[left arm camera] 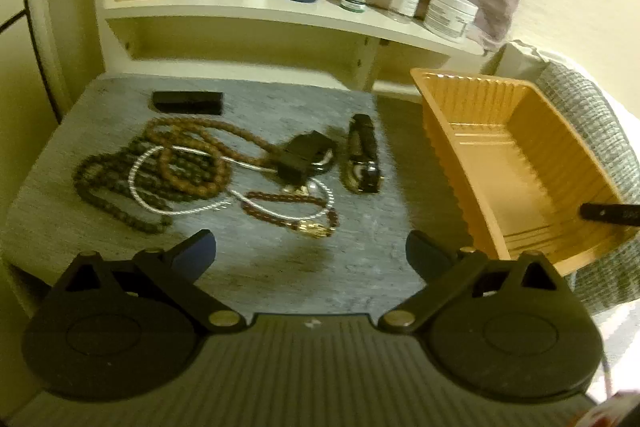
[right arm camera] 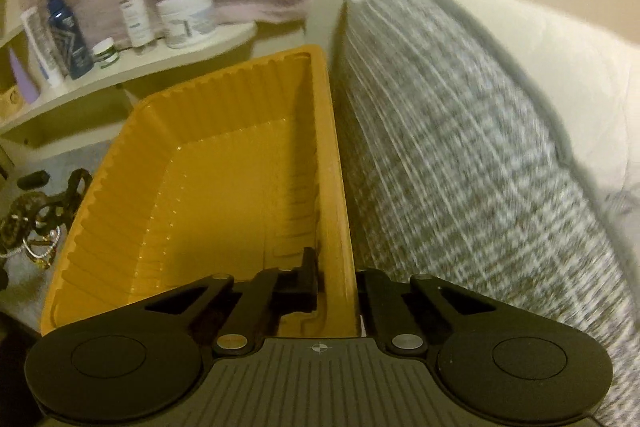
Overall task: Organize jewelry
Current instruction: 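Grasp the brown beaded bracelet with the left tool while the right tool holds the tray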
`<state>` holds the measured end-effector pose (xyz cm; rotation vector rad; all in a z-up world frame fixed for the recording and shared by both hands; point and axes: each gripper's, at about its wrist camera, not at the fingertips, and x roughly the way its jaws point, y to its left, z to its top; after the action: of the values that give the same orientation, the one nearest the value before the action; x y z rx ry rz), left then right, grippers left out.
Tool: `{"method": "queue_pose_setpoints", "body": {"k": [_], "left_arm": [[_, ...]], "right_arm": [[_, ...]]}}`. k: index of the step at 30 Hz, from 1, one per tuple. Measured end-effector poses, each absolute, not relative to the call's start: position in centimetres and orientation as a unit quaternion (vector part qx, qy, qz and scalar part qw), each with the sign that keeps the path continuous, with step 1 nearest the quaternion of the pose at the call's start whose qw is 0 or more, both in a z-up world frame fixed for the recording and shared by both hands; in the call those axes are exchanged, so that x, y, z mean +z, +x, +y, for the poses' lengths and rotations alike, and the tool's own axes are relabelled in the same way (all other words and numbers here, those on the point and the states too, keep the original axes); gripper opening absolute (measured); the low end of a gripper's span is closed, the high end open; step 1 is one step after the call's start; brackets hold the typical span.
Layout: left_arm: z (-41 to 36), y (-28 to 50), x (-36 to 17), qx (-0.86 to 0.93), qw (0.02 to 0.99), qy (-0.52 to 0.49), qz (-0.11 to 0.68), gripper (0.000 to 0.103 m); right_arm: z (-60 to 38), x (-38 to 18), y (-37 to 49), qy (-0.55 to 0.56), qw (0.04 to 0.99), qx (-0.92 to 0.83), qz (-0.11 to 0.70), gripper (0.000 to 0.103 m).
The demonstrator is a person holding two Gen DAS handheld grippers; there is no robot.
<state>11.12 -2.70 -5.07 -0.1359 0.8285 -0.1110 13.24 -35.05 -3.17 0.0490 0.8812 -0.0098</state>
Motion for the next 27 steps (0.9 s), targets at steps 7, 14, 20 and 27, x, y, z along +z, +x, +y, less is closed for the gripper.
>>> {"method": "queue_pose_setpoints", "body": {"k": [7,14,20,27], "left_arm": [[-1.1,11.4,-5.2,-0.057,0.916,-0.052,0.394,0.087],[-1.3,12.1,-5.5,-0.097,0.921,-0.002,0.377,0.079],[-2.5,12.8,-6.6,-0.125,0.915,0.056,0.379,0.054],[-3.2,14.0,-8.2,-0.134,0.908,0.042,0.394,0.037]], "right_arm": [[-31.2,-2.0,13.3,-0.044,0.914,-0.017,0.404,0.003],[-29.5,-1.6,13.6,-0.093,0.916,-0.028,0.389,0.003],[-29.0,-1.4,13.5,-0.104,0.916,-0.034,0.385,0.003],[-29.0,-1.3,13.2,-0.102,0.915,-0.037,0.388,0.003]]}}
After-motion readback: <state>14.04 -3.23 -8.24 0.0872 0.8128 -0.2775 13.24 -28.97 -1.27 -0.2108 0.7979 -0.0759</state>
